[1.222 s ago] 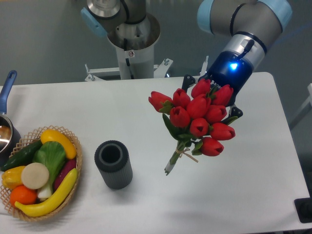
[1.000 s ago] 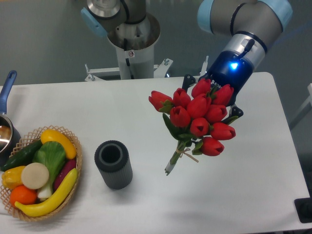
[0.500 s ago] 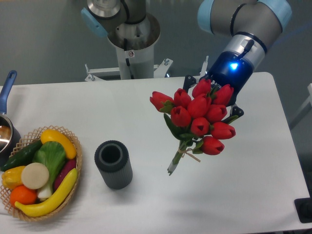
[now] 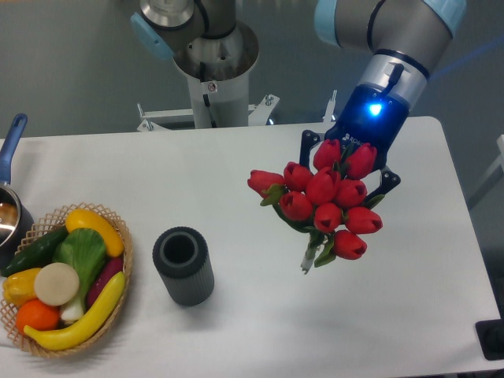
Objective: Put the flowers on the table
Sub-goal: 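Lower the held tulip bouquet toward the table beside the grey vase, then lay the tulips flat on the table and open the gripper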
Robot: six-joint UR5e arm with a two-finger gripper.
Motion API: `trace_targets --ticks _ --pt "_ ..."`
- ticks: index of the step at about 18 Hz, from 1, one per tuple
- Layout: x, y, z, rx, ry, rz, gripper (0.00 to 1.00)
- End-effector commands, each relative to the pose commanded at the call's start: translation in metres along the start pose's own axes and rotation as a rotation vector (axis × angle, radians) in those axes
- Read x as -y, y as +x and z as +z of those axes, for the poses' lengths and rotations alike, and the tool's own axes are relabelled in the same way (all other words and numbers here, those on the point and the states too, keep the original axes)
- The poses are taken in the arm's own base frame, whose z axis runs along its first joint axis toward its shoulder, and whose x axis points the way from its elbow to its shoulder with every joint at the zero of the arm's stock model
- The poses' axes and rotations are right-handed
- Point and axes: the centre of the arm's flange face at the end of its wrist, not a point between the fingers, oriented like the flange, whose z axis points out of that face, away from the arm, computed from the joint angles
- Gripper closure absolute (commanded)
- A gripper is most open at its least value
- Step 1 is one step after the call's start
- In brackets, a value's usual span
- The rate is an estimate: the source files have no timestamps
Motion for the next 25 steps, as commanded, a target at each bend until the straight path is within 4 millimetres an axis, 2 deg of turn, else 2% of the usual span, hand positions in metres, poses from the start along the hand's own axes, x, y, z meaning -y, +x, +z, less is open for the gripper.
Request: trace_targets --ticks 2,4,13,18,25 --pt "-0.004 0.000 0.002 0.027 -0.060 0.019 0.56" --pt "-0.007 0.007 0.013 0.025 -0.108 0.060 0.56" --pt "-0.044 0.022 0.050 0.038 -0.476 0.314 0.56" --pt "-0.068 0.020 0.055 -0.066 -0.697 0.479 0.56" --pt "-0.098 0.031 0.089 -0.158 -0.909 0.565 0.56"
